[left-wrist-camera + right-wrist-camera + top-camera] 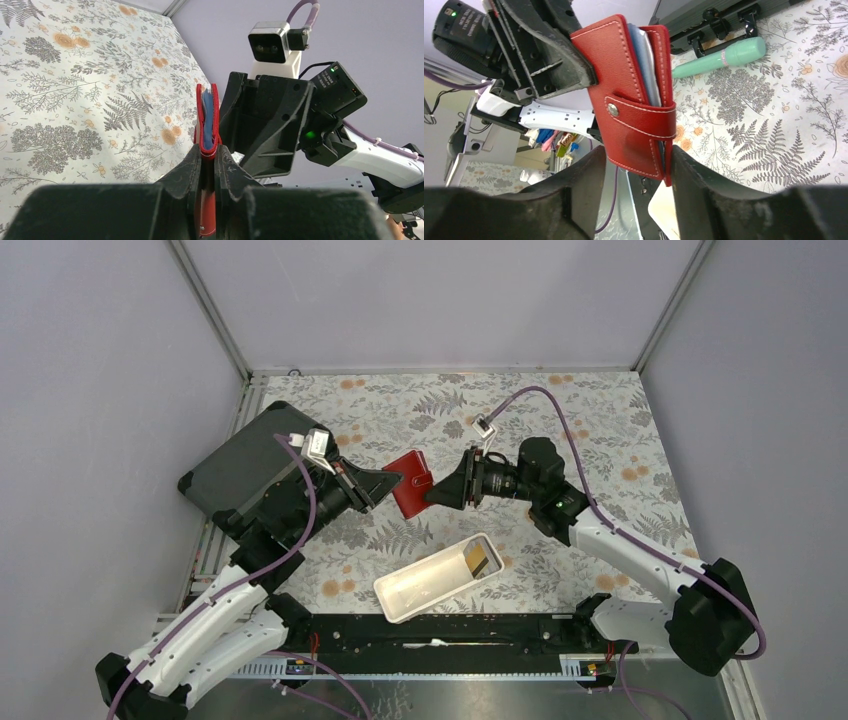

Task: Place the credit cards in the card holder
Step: Open the card holder at the center of the board.

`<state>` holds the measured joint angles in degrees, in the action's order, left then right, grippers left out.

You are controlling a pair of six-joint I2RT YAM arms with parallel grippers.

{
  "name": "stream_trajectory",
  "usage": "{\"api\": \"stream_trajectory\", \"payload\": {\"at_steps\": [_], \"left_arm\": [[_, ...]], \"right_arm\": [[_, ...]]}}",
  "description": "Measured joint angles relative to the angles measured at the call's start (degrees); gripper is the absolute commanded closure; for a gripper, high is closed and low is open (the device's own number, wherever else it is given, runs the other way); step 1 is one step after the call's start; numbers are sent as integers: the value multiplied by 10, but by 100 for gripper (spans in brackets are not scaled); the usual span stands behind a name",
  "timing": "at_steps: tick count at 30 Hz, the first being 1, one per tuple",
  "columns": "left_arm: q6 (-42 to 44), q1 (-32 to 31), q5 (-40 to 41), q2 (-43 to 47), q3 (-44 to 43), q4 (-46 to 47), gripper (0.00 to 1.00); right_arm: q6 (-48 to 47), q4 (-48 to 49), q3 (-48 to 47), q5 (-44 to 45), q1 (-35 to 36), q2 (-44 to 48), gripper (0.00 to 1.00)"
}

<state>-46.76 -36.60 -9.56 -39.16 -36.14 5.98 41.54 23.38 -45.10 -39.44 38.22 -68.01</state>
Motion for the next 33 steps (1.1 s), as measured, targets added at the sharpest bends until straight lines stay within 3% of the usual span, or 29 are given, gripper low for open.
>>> {"api": "stream_trajectory", "payload": {"at_steps": [4,9,11,14,18,27,33], "left_arm": [[0,0,1,-2,0,-1,99],[0,1,3,-8,0,-3,81],[2,1,4,-10,0,-3,64],[0,2,5,-12,0,-3,30],[-3,3,5,-10,0,-3,4],[-22,19,-42,16,9,19,1],[-49,21,-90,6,37,71,18]], "right_arm": [[-2,-6,0,13,1,-8,65],[-3,-14,0,27,2,-10,89],[0,-15,0,29,2,-10,99],[5,-13,0,30,5,-10,100],[16,-4,0,35,10,-9,100],[71,88,35,43,10,26,100],[103,152,47,44,10,33,100]]}}
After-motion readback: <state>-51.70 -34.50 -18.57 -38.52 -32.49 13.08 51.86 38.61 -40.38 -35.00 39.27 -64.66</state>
